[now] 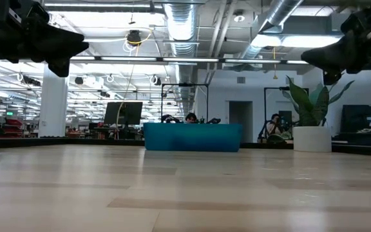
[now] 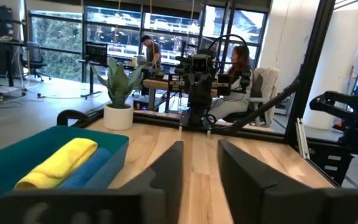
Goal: Roll microfiber towels into tight, uniform cylinder then place into a basket
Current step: Return to Home Position
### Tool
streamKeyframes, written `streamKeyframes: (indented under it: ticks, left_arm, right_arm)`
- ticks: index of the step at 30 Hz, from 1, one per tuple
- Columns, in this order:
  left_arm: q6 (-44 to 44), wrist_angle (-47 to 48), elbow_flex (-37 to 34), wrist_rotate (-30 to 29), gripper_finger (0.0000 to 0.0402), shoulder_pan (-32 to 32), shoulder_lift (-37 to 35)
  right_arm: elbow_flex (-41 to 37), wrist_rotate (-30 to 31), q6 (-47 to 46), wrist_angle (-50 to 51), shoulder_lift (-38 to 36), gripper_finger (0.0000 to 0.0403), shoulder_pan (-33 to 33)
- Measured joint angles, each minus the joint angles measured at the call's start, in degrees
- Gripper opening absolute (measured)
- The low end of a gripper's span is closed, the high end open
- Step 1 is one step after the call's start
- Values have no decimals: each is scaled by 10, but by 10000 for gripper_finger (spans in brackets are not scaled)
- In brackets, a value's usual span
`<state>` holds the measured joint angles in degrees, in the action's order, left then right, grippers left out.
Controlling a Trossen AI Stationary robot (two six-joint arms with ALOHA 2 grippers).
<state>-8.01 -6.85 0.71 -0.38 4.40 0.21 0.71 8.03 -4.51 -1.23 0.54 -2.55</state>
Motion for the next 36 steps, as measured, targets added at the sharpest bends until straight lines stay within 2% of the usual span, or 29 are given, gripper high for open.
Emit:
streamKeyframes:
  ticks: [7, 25, 31, 36]
  left_arm:
    - [-7, 0, 0, -1, 7, 0, 0]
    - [4, 54, 0, -3, 9, 0, 2]
    - [81, 56, 0, -4, 9, 0, 2]
    - [87, 57, 0, -4, 9, 0, 2]
  right_arm:
    - [0, 13, 0, -2, 6, 53, 7]
    - [0, 12, 0, -2, 6, 53, 27]
    - [0, 12, 0, -1, 6, 53, 27]
    - [0, 11, 0, -1, 6, 53, 27]
